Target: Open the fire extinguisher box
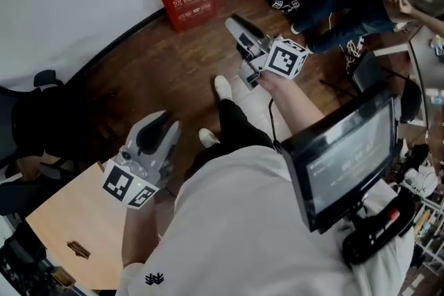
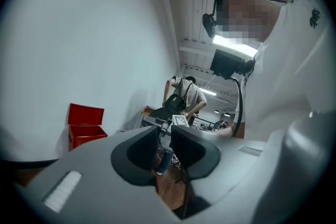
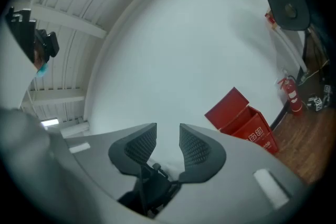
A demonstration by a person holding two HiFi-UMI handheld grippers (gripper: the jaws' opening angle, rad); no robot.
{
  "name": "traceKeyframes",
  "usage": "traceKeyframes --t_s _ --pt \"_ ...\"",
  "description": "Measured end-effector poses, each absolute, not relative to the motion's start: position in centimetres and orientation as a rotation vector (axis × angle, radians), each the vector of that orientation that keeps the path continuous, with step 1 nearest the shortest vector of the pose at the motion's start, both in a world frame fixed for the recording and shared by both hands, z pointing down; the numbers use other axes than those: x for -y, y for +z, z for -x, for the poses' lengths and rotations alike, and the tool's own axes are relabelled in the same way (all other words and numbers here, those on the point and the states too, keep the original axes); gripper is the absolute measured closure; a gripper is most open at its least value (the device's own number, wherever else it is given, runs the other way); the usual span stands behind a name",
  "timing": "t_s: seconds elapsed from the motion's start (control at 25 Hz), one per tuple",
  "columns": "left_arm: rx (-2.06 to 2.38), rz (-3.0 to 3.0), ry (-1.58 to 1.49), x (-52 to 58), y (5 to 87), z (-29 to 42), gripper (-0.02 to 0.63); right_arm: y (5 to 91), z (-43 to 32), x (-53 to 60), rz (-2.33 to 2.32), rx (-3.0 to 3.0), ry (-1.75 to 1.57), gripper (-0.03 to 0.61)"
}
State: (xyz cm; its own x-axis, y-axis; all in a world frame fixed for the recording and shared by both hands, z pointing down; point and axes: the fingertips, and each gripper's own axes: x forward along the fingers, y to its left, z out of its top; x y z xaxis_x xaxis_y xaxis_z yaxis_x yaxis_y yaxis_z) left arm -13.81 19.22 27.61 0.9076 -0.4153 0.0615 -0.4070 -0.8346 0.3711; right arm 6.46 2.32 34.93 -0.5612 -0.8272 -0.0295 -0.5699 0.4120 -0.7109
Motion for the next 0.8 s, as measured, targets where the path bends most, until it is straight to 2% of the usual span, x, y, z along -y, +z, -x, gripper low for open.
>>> traceKeyframes --t_s 0.4,0.8 --pt "0.627 -2.754 -0.022 -26.8 25.8 10.4 0.535 29.4 -5.1 -19.4 1.073 -2.56 -0.795 0.46" --pt "0.624 -2.727 -0.046 -36.8 25.7 1.4 0.537 27.4 -10.4 -33.0 1.015 -2.735 -0.639 0.46"
